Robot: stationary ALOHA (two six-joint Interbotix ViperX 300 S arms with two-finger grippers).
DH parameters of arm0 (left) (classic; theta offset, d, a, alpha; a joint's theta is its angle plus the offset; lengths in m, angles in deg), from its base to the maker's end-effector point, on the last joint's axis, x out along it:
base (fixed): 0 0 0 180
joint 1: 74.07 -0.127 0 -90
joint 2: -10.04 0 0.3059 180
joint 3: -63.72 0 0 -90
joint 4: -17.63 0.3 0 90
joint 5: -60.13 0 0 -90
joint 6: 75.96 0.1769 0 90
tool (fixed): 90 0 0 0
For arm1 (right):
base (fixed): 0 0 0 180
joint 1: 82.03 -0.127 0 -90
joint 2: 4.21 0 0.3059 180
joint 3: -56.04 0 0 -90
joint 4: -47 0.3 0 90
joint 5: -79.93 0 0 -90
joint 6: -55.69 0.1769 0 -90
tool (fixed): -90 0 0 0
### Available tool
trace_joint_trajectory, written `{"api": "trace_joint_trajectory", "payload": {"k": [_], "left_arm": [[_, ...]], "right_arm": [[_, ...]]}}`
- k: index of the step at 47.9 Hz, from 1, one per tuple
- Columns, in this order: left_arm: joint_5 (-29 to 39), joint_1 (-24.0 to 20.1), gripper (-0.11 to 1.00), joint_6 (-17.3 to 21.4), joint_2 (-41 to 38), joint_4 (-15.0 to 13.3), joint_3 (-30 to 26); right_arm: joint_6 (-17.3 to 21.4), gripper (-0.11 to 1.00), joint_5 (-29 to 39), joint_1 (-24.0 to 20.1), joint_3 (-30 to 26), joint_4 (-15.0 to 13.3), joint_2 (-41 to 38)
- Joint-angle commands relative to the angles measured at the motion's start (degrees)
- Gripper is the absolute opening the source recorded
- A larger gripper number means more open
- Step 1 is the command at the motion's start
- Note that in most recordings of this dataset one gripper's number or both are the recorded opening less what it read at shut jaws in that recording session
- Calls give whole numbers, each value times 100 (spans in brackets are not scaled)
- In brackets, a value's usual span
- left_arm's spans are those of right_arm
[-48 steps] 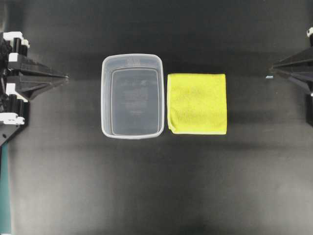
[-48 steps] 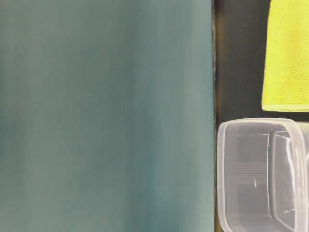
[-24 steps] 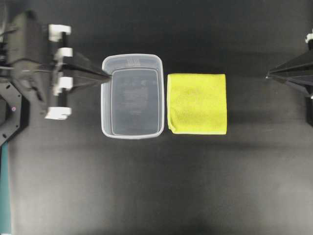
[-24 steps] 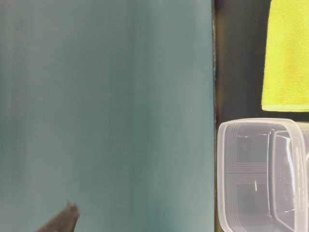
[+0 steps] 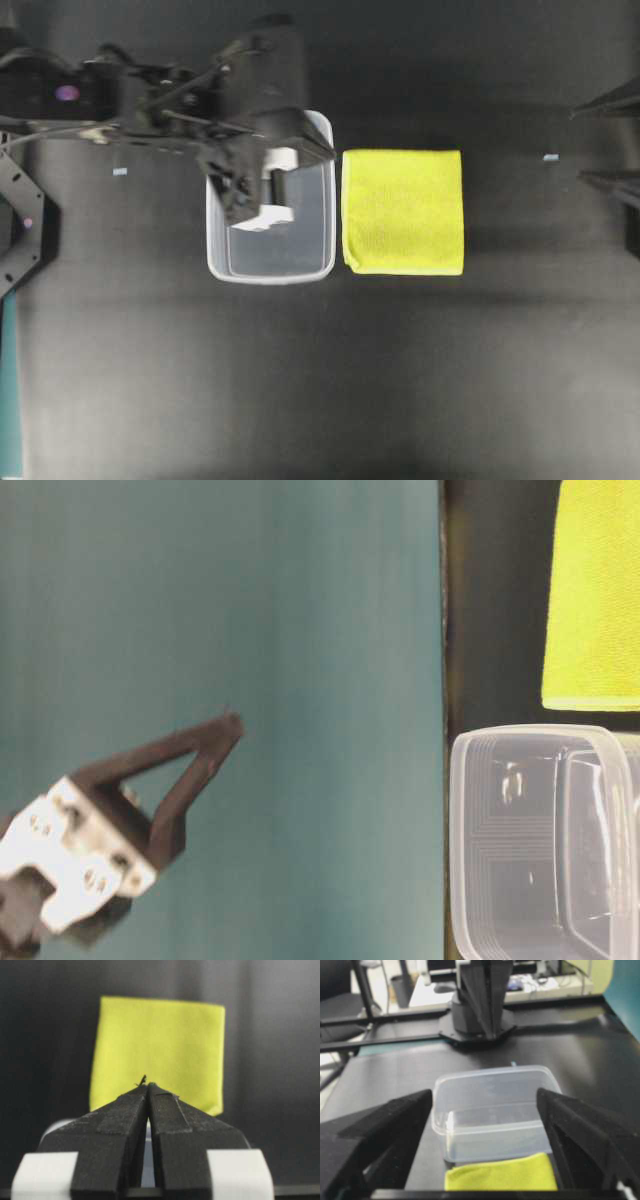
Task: Place the yellow towel into the container with the left arm.
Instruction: 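Move the left gripper over the container toward the yellow towel, then lower the left gripper onto the towel's left edge and close it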
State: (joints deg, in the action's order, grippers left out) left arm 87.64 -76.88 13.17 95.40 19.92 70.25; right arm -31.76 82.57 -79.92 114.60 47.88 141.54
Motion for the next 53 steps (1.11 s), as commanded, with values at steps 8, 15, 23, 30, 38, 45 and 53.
{"api": "trace_joint_trajectory", "payload": {"k": [8, 15, 23, 30, 38, 45, 53], "left_arm": [[580, -35, 41, 694, -1046, 18, -1222], [1380, -44, 81, 896, -1854, 18, -1881], [1872, 0, 91, 940, -2637, 18, -2461], [1881, -26, 90, 896, -3182, 18, -2786], [1881, -26, 90, 905, -3691, 18, -2962], [1881, -18, 90, 914, -3999, 18, -3023], [1934, 18, 90, 923, -4280, 18, -3041]], "right_arm": [[0, 78, 316, 35, -35, 18, 325], [0, 78, 396, 53, -35, 18, 457], [0, 78, 404, 88, -35, 18, 510], [9, 78, 404, 97, -35, 18, 519], [9, 78, 448, 88, -9, 18, 483], [18, 78, 510, 97, -26, 18, 501], [97, 78, 519, 97, -26, 18, 519]]}}
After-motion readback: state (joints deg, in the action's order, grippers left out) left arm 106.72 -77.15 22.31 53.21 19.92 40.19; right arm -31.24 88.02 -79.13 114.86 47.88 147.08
